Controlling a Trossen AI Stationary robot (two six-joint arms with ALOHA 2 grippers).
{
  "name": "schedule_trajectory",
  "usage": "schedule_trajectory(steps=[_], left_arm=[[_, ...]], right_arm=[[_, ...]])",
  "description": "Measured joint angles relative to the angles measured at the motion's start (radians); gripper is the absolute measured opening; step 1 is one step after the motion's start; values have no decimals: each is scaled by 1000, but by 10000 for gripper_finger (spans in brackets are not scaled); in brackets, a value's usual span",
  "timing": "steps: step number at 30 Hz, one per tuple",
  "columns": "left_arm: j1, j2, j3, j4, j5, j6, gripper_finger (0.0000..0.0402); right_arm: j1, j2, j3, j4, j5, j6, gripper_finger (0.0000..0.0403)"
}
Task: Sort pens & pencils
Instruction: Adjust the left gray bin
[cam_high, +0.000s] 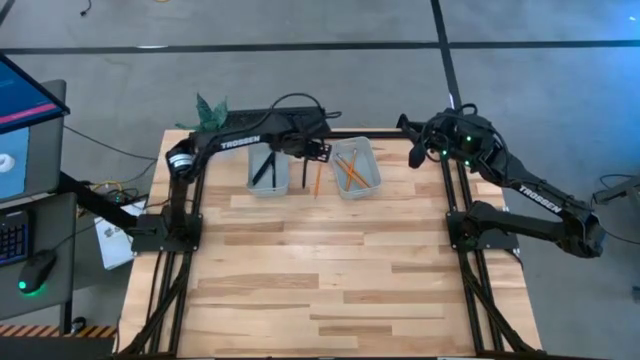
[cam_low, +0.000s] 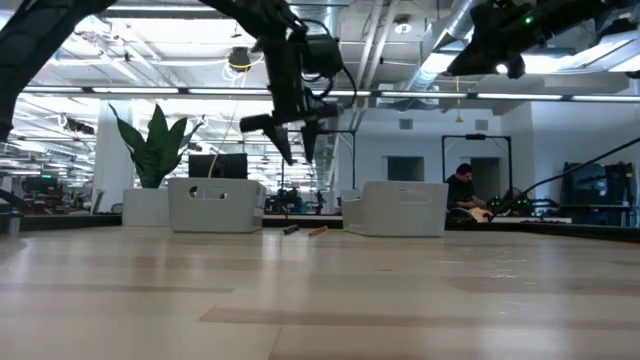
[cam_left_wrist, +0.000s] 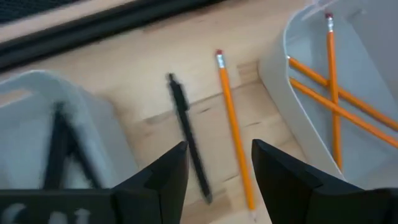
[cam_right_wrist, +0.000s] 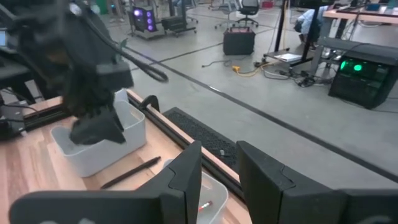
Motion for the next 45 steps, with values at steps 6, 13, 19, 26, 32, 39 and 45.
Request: schedule_trajectory(steps=[6,13,19,26,32,39,45], left_arm=[[7,78,0,6,6,6,167],[33,131,0,-7,6,9,167],[46,165,0,-43,14,20,167],[51,185,1,-34,21,23,167],[51,206,0,-54,23,31,167],[51,210,0,-161,4,26,167],[54,210,0,-224,-37,7,167]], right_arm=[[7,0,0,0,0,0,122],[7,0,0,0,0,0,122],[6,0,0,0,0,0,122],[6,0,0,0,0,0,122],[6,0,0,0,0,0,122],[6,0,0,0,0,0,122],[6,0,0,-1,0,0,122]])
